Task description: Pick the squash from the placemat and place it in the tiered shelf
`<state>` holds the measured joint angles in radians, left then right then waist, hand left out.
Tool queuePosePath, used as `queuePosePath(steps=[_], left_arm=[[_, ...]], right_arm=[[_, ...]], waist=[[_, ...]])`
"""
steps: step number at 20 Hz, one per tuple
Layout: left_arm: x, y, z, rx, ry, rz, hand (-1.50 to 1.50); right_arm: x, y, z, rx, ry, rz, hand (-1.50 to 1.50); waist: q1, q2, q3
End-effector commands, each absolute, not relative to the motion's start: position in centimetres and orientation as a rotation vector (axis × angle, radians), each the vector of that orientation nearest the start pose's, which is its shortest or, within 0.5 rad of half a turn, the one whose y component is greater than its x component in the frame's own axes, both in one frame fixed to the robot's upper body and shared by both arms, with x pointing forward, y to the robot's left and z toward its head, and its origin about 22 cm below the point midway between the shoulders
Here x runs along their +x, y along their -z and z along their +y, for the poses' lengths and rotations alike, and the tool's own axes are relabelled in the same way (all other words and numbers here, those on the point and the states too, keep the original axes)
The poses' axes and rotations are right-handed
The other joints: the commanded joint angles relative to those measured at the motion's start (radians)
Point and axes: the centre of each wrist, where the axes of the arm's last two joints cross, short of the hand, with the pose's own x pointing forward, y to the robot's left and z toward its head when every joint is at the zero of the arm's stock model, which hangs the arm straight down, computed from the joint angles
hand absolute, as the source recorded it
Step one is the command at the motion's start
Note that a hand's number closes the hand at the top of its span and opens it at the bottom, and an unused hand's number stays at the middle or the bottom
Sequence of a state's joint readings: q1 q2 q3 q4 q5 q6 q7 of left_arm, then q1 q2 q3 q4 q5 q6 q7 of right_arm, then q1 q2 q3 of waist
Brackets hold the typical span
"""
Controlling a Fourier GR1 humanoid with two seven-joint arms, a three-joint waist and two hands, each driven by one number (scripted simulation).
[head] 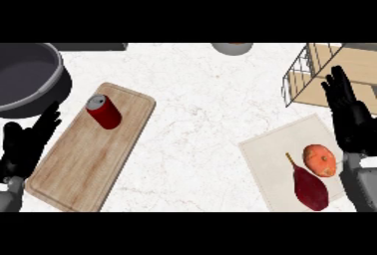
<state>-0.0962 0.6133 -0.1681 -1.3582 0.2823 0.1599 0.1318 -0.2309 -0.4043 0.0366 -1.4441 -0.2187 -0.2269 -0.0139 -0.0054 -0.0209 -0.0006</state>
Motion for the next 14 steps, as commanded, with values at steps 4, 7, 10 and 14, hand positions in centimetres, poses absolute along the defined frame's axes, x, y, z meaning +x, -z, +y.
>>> queuePosePath(steps=[4,7,10,14], left_arm=[[28.1,-2.6,28.1,0.246,0.224,-1.529,0.00],[27.8,-2.8,28.0,0.184,0.210,-1.508,0.00],[28.1,-3.4,26.2,0.147,0.233,-1.572,0.00],[27.6,-2.1,23.6,0.104,0.269,-1.601,0.00]], right_arm=[[29.7,-8.0,-38.2,-0.120,-0.078,-1.696,-1.50],[29.3,-2.2,-32.9,0.279,0.458,-1.616,-1.50],[25.9,-6.6,-44.2,-0.640,-0.205,-1.476,1.50],[24.1,0.3,-45.8,-0.688,0.203,-1.594,-1.50]], waist=[[-0.003,0.025,0.002],[-0.046,0.012,0.043],[-0.038,0.046,-0.008],[0.013,0.034,0.007]])
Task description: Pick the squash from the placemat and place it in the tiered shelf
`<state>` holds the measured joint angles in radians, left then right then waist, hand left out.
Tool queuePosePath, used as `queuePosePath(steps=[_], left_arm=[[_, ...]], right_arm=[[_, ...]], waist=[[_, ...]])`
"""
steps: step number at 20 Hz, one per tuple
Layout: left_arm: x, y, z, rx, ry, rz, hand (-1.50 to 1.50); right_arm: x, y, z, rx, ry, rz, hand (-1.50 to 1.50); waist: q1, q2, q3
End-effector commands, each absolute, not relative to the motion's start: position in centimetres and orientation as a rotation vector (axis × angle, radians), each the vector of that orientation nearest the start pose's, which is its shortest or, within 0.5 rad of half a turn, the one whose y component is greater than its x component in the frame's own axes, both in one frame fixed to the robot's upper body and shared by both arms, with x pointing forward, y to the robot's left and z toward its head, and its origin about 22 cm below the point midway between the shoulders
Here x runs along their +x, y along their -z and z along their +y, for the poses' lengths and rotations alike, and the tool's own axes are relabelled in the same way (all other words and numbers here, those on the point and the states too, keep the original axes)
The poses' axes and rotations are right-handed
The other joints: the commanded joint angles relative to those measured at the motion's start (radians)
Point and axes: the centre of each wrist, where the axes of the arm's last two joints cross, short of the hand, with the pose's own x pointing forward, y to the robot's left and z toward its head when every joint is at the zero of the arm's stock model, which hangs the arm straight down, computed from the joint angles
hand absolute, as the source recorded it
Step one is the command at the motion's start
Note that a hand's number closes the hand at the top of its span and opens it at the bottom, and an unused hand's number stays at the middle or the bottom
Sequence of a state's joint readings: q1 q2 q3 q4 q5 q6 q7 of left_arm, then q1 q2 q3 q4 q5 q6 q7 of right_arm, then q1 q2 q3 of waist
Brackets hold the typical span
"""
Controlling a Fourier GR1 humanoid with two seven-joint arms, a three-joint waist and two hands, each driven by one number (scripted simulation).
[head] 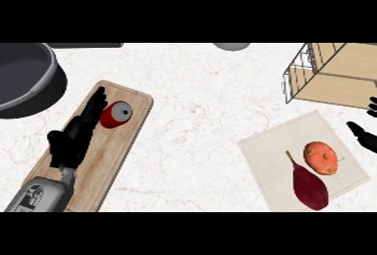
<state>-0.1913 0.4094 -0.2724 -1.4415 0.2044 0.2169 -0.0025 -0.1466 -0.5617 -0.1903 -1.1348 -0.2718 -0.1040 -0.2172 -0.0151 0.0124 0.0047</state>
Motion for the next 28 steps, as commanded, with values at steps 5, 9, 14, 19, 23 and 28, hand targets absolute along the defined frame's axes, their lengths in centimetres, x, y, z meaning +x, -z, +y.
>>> queuePosePath(steps=[5,9,14,19,23,28], left_arm=[[28.5,-2.0,23.2,0.118,0.240,-1.588,0.00],[27.9,-1.4,22.5,0.111,0.259,-1.583,0.00],[29.3,-3.0,21.6,0.111,0.248,-1.585,0.00],[27.1,0.4,23.8,0.133,0.248,-1.571,0.00],[27.7,-0.5,21.1,0.112,0.254,-1.564,0.00],[28.6,-1.5,22.7,0.128,0.239,-1.586,0.00]], right_arm=[[22.7,2.1,-48.3,-0.487,0.340,-1.798,-1.50],[22.3,-1.0,-50.6,-0.304,0.052,-1.707,-1.50],[24.6,-4.8,-50.3,-0.376,-0.257,-1.630,-1.50],[24.6,-7.7,-48.3,-0.398,-0.417,-1.524,-1.50],[25.8,-11.2,-47.3,-0.439,-0.639,-1.399,-1.50],[25.2,-12.9,-44.8,-0.525,-0.875,-1.231,-1.50]], waist=[[0.021,-0.005,-0.001],[0.017,-0.010,-0.004],[0.015,-0.012,-0.005],[0.002,-0.017,-0.008],[0.008,-0.016,-0.007],[0.001,-0.015,-0.007]])
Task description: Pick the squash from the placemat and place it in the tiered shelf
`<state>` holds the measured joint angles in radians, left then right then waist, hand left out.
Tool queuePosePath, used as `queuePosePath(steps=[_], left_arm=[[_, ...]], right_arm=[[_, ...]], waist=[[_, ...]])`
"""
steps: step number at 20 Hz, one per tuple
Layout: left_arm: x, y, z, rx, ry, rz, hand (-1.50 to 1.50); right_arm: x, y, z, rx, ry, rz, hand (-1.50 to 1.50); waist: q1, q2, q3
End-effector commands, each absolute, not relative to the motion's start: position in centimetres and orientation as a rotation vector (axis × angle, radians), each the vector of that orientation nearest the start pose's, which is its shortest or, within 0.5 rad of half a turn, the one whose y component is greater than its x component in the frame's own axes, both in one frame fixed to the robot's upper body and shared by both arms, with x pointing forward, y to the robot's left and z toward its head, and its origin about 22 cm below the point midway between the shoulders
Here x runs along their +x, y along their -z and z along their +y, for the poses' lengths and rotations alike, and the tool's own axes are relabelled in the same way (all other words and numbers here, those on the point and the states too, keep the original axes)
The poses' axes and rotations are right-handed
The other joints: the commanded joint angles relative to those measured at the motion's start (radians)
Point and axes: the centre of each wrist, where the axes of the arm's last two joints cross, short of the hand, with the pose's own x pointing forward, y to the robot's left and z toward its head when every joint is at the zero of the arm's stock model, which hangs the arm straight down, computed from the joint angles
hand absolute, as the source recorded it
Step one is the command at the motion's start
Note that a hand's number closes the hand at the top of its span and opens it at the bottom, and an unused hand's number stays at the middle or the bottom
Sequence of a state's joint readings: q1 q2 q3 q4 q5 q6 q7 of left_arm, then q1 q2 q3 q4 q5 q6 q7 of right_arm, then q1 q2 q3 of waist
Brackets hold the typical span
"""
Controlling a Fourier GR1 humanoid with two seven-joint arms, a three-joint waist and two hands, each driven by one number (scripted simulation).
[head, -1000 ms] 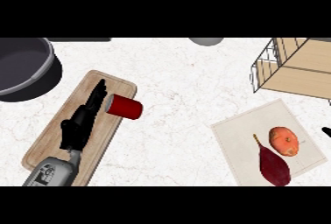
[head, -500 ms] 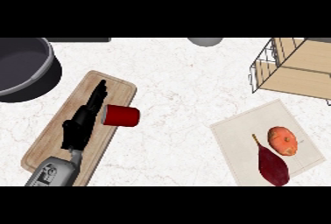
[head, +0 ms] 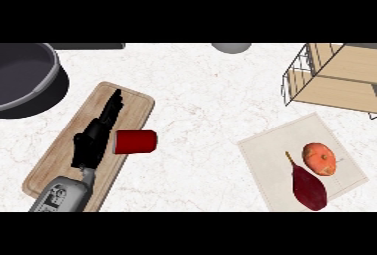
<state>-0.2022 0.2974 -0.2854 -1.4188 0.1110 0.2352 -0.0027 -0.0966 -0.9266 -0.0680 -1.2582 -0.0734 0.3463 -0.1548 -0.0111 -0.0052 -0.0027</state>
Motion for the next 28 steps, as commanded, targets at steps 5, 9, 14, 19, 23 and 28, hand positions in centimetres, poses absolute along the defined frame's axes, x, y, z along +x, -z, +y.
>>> queuePosePath(steps=[5,9,14,19,23,28], left_arm=[[29.0,-2.3,24.2,0.119,0.253,-1.576,0.00],[27.3,-2.5,23.2,0.116,0.249,-1.579,0.00],[27.5,-2.6,22.2,0.118,0.260,-1.573,0.00],[28.4,-1.9,22.8,0.100,0.241,-1.586,0.00],[27.3,-1.1,21.9,0.083,0.257,-1.574,0.00],[26.5,-1.3,20.5,0.097,0.269,-1.572,0.00]], right_arm=[[24.3,-15.5,-41.7,-0.577,-0.930,-1.162,-1.50],[22.7,-16.1,-39.9,-0.594,-0.901,-1.155,-1.50],[21.8,-14.2,-37.4,-0.608,-0.882,-1.174,-1.50],[20.8,-13.4,-37.5,-0.640,-0.871,-1.177,-1.50],[21.2,-14.9,-36.6,-0.629,-0.851,-1.165,-1.50],[21.5,-12.3,-35.9,-0.626,-0.854,-1.163,-1.50]], waist=[[-0.003,0.002,0.001],[0.003,0.002,0.002],[0.008,0.003,0.003],[0.005,0.004,0.003],[0.007,0.004,0.002],[0.009,0.004,0.003]])
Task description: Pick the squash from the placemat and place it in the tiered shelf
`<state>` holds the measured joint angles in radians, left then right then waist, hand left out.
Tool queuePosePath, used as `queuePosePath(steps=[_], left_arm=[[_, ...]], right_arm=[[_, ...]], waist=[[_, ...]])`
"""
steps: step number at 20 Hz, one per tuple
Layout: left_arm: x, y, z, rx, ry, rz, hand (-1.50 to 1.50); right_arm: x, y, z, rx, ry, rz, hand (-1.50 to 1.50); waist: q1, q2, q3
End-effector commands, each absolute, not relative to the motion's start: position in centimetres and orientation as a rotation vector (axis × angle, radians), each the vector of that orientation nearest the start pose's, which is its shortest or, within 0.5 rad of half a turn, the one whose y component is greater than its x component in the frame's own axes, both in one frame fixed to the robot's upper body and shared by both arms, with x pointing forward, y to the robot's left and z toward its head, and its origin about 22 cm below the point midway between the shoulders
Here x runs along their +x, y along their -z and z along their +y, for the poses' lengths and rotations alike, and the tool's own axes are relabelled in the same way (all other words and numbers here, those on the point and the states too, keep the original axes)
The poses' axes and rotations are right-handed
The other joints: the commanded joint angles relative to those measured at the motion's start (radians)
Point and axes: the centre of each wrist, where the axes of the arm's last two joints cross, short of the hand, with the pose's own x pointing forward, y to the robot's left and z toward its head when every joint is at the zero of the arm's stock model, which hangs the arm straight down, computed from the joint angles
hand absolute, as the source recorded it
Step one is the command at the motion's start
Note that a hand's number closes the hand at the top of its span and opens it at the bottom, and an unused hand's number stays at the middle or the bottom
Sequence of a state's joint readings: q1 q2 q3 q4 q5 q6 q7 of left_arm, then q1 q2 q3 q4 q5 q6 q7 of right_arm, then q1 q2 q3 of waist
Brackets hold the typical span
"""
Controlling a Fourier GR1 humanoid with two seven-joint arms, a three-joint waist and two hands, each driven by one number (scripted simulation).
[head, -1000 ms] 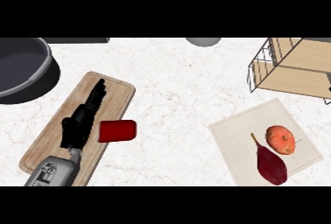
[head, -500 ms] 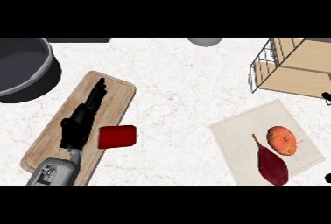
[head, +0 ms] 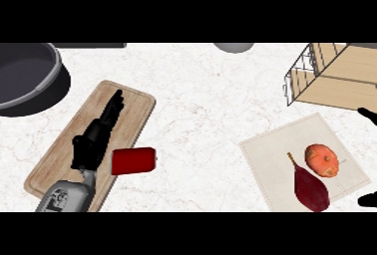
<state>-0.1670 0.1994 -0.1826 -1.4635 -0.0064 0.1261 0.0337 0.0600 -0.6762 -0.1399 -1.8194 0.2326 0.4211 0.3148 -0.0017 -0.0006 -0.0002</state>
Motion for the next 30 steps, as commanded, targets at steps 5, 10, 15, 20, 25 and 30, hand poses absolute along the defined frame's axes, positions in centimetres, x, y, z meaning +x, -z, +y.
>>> queuePosePath(steps=[5,10,15,20,25,30], left_arm=[[29.8,-1.7,22.4,0.119,0.254,-1.567,0.00],[26.9,-2.6,22.6,0.112,0.253,-1.564,0.00],[28.8,-2.1,22.0,0.102,0.247,-1.573,0.00],[27.8,-0.5,21.4,0.123,0.252,-1.573,0.00],[27.5,-2.5,23.5,0.118,0.256,-1.576,0.00],[27.6,-1.5,24.0,0.085,0.258,-1.571,0.00]], right_arm=[[21.8,-10.9,-35.4,-0.643,-0.853,-1.144,-1.50],[22.6,-11.7,-36.0,-0.657,-0.886,-1.113,-1.50],[23.6,-9.7,-36.0,-0.644,-0.884,-1.098,-1.50],[22.8,-9.9,-34.6,-0.665,-0.888,-1.062,-1.50],[24.0,-6.9,-35.2,-0.694,-0.898,-1.066,-1.50],[23.3,-5.7,-35.2,-0.711,-0.916,-1.022,-1.50]], waist=[[-0.003,0.001,0.000],[0.003,0.000,0.000],[0.000,0.001,0.000],[-0.001,0.000,0.000],[0.002,0.000,0.000],[0.000,0.000,0.000]])
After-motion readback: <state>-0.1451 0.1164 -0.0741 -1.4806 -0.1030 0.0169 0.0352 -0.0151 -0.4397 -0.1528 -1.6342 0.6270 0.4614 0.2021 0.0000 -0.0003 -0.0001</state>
